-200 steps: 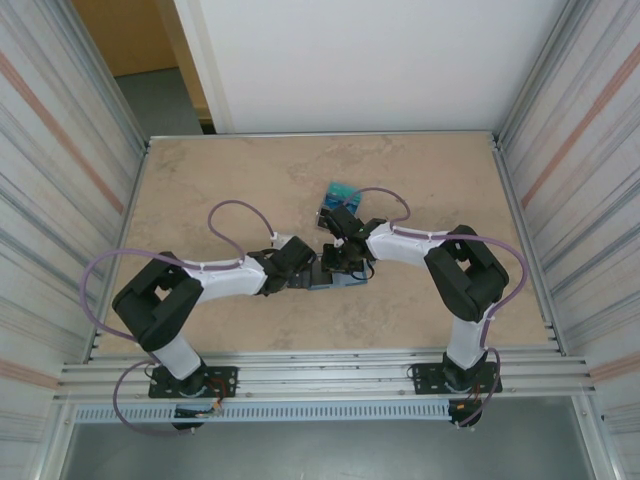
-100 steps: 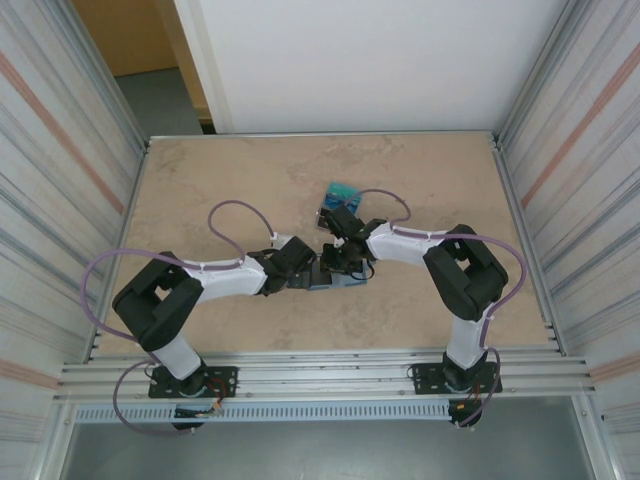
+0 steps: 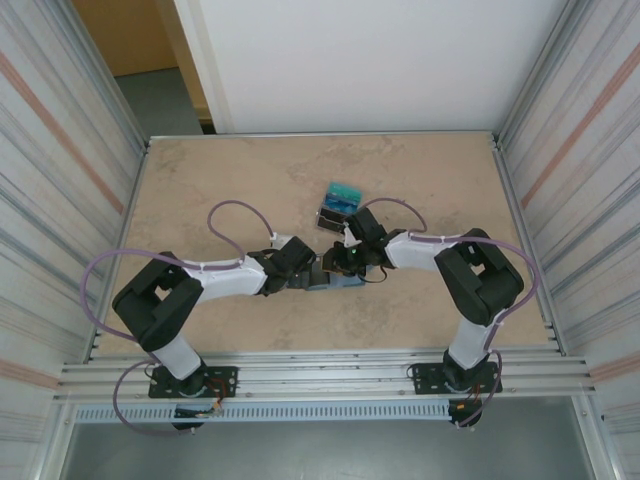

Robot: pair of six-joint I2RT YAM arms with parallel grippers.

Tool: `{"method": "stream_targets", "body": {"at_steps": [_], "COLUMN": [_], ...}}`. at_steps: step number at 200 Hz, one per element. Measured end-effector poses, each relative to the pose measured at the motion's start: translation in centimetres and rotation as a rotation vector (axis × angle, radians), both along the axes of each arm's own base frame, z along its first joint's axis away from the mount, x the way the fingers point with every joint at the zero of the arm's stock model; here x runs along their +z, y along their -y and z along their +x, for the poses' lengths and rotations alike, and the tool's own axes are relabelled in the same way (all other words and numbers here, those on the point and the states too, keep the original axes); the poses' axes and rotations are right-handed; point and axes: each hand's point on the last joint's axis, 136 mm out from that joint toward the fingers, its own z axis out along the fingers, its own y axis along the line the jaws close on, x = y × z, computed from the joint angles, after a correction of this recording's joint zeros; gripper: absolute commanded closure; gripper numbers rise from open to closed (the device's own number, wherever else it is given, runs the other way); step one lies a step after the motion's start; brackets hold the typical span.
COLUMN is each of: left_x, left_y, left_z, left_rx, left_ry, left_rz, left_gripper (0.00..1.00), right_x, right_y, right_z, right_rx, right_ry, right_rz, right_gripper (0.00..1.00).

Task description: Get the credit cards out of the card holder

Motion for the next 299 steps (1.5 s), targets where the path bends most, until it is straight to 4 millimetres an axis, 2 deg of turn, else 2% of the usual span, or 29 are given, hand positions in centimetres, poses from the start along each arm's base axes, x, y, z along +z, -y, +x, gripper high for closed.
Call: {"method": "stream_targets", "body": {"at_steps": [61, 90, 122, 299], "left_x": [0.1, 0.2, 0.2, 0.3], "left_y": [-0.5, -0.9, -1.0, -1.5], "left_z": [-0.1, -0.1, -0.2, -0.4], "left_rx": [0.007, 0.012, 0.014, 0.016], "left_ry": [-0.002, -0.003, -0.002, -0.019], "left_rz": [0.028, 0.043, 0.050, 0.076], "left_gripper": [0.01, 0.01, 0.01, 0.01], "right_x": [0.8, 0.2, -0.6, 1.1], "right_y": [-0.9, -1.5, -1.4, -0.7], "right_z": [0.3, 0.6, 0.8, 1.0], "right_rx": [-0.002, -0.006, -0.017, -0.042], "right_ry": [0.010, -0.003, -0.019, -0.030], "right_rz": [0.103, 0.129, 0.129, 0.296], "right_gripper": [0.77, 0.78, 0.79, 0.82]}}
